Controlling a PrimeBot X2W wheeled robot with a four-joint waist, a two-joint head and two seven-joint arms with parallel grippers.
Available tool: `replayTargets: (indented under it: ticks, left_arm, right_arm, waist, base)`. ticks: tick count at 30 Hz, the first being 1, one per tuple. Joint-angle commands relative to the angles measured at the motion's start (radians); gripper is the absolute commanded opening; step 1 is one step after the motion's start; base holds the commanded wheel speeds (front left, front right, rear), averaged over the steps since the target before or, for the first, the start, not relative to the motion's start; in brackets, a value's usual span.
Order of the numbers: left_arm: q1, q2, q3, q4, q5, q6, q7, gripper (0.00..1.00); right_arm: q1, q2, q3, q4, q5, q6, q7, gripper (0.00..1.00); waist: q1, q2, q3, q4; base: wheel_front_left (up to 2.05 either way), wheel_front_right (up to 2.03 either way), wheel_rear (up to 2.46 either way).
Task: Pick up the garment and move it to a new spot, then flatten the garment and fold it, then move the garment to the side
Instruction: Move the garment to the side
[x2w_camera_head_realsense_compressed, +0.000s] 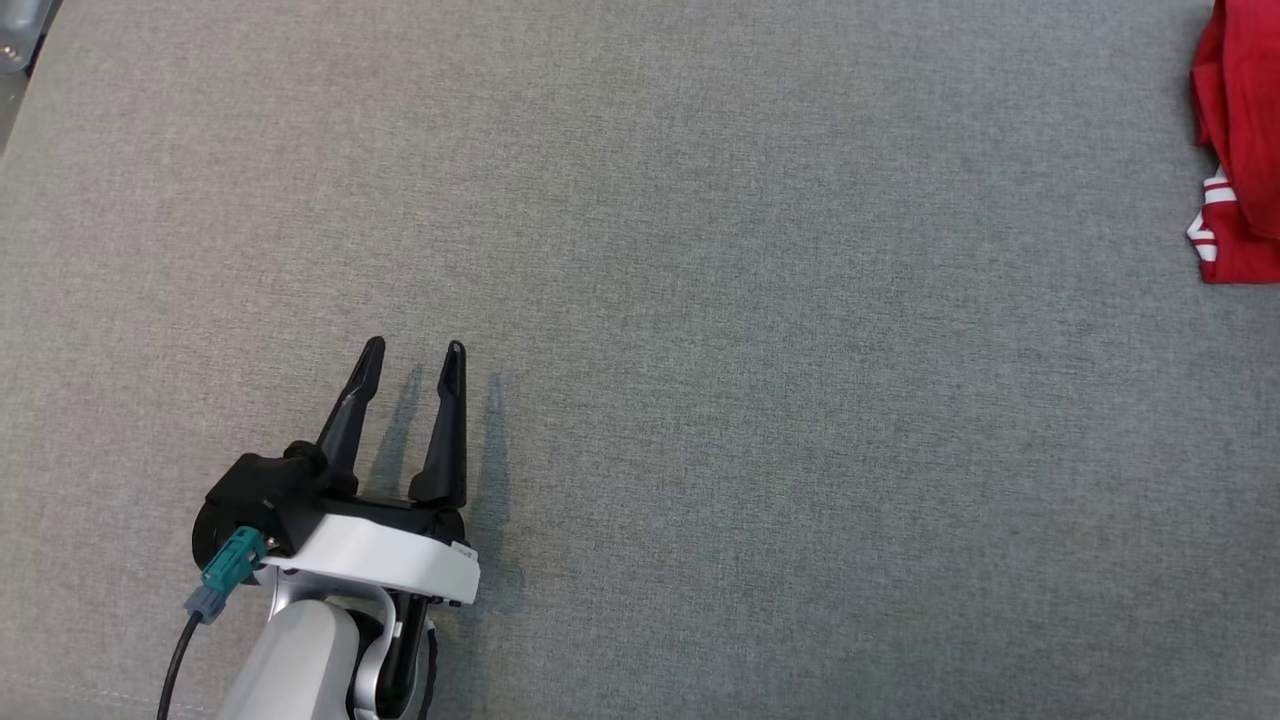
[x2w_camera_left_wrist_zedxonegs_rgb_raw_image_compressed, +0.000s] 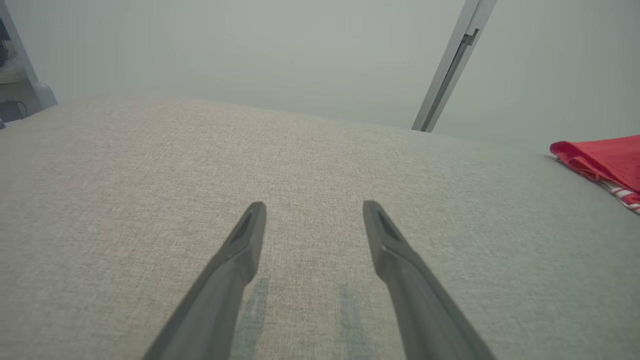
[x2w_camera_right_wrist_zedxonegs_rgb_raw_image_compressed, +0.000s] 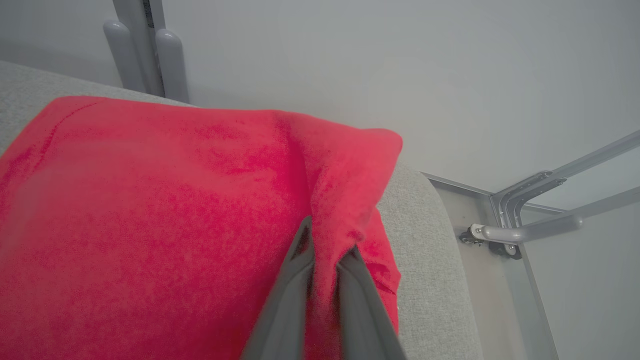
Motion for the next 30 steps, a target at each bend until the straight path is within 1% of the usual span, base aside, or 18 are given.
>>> replayTargets:
  ticks: [1,9,13,17,23,26,30]
  left_arm:
    - [-0.010,-0.001,0.005,0.002,0.009,-0.005,-0.001,1.00]
    - [0.017,0.004,0.021,0.014,0.011,-0.009,-0.001,1.00]
    - [0.040,0.012,0.038,0.019,0.003,-0.011,-0.001,1.00]
    - [0.074,0.030,0.055,0.020,-0.006,-0.011,-0.001,1.00]
    - [0.129,0.058,0.082,-0.003,-0.020,0.003,0.002,1.00]
    - [0.160,0.073,0.099,-0.025,-0.027,0.013,0.005,1.00]
    - [0.206,0.090,0.117,-0.068,-0.035,0.026,0.008,1.00]
  right_arm:
    - [0.026,0.006,-0.012,0.020,0.000,0.000,-0.006,1.00]
    - [0.072,0.034,-0.028,0.043,-0.043,0.000,-0.056,1.00]
    - [0.086,0.038,-0.040,0.045,-0.086,0.000,-0.086,1.00]
    - [0.092,0.072,-0.056,0.044,-0.123,0.000,-0.144,1.00]
    - [0.129,0.152,-0.095,0.028,-0.098,0.000,-0.237,1.00]
    - [0.171,0.176,-0.114,-0.016,-0.073,0.000,-0.266,1.00]
    - [0.259,0.202,-0.165,-0.105,-0.013,0.000,-0.282,1.00]
  waist:
    - [0.0000,0.0000,-0.005,0.004]
    - [0.0000,0.0000,-0.073,-0.005]
    - [0.0000,0.0000,-0.145,-0.029]
    - [0.0000,0.0000,-0.224,-0.058]
    - [0.0000,0.0000,-0.340,-0.099]
    - [0.0000,0.0000,-0.388,-0.118]
    - [0.0000,0.0000,-0.439,-0.139]
  base:
    - [0.00,0.00,0.00]
    - [0.00,0.00,0.00]
    - [0.00,0.00,0.00]
    - [0.00,0.00,0.00]
    - [0.00,0.00,0.00]
    - [0.00,0.00,0.00]
    - [0.00,0.00,0.00]
